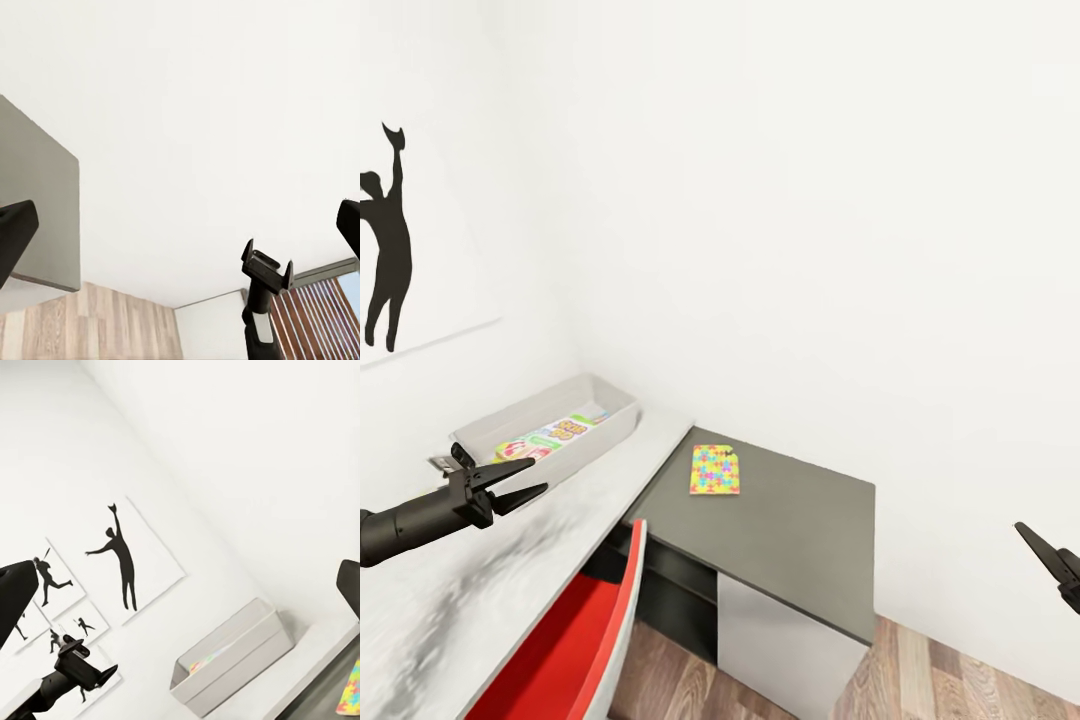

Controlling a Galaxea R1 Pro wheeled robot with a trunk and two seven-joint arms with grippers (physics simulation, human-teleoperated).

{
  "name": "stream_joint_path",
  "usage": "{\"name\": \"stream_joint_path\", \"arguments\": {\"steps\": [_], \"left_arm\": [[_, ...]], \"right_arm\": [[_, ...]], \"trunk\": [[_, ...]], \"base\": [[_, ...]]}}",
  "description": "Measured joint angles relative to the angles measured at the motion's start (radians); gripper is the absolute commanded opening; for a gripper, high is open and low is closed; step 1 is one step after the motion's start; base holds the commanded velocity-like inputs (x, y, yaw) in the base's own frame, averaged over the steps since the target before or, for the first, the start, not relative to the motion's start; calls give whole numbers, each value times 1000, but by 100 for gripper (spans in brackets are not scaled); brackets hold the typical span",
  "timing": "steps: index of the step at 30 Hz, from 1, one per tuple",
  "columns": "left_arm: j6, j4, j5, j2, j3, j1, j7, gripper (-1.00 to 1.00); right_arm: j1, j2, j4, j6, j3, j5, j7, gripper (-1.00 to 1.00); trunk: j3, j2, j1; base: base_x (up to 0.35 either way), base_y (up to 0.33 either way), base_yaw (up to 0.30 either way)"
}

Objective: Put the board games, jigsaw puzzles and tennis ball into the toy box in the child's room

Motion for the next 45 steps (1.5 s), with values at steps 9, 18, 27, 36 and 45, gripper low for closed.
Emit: {"name": "stream_joint_path", "arguments": {"steps": [9,18,27,36,45], "left_arm": [[0,0,0,0,0,0,1,100],[0,0,0,0,0,0,1,100],[0,0,-1,0,0,0,1,100],[0,0,1,0,-1,0,2,100],[0,0,-1,0,0,0,2,100]], "right_arm": [[0,0,0,0,-1,2,0,100],[0,0,0,0,-1,2,0,100],[0,0,0,0,-1,3,-1,100],[0,0,0,0,-1,3,-2,100],[0,-2,0,-1,0,4,-5,100]], "trunk": [[14,0,0],[28,0,0],[42,0,0],[55,0,0],[69,0,0]], "base": [[0,-100,-175],[0,-214,-178],[0,-120,-181],[0,-5,-182],[0,0,-184]]}}
